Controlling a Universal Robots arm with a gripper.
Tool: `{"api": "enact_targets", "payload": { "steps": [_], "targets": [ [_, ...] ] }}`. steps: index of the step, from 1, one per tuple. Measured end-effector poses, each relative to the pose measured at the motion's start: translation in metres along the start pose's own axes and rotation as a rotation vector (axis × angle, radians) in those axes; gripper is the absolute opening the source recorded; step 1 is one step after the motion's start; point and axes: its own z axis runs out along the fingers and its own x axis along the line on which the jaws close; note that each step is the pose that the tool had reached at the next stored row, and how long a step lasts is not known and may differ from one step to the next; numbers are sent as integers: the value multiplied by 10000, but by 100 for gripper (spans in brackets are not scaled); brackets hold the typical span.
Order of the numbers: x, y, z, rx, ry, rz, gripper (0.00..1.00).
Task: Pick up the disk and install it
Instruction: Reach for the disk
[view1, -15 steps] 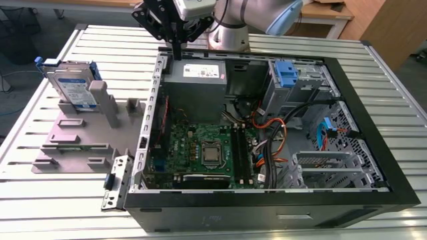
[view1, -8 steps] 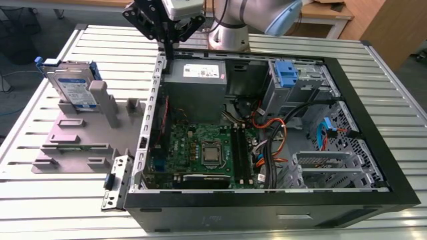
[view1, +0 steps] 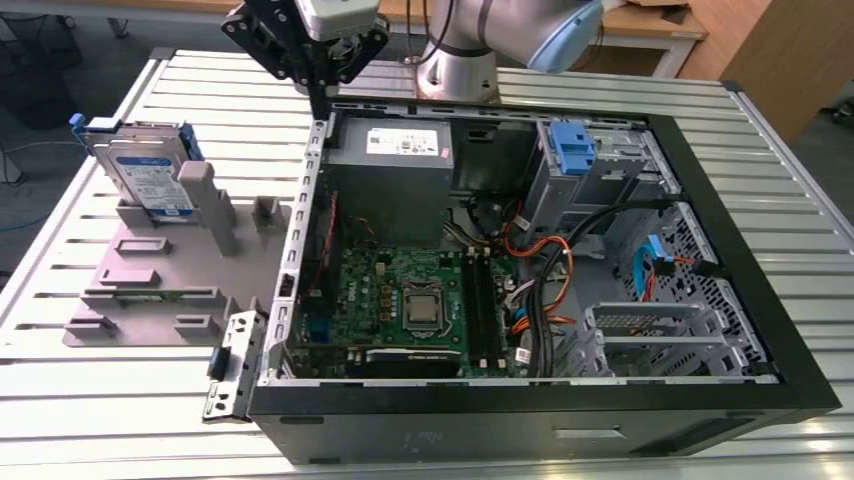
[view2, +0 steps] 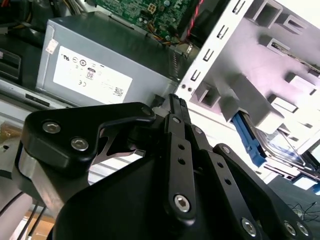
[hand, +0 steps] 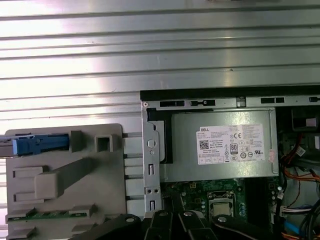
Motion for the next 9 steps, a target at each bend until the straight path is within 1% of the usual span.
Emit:
{"api": "enact_targets", "payload": {
  "steps": [3, 9],
  "targets": [
    [90, -7, 1, 0, 0, -1, 11],
    [329, -25, 5, 0, -1, 1, 11]
  ]
}}
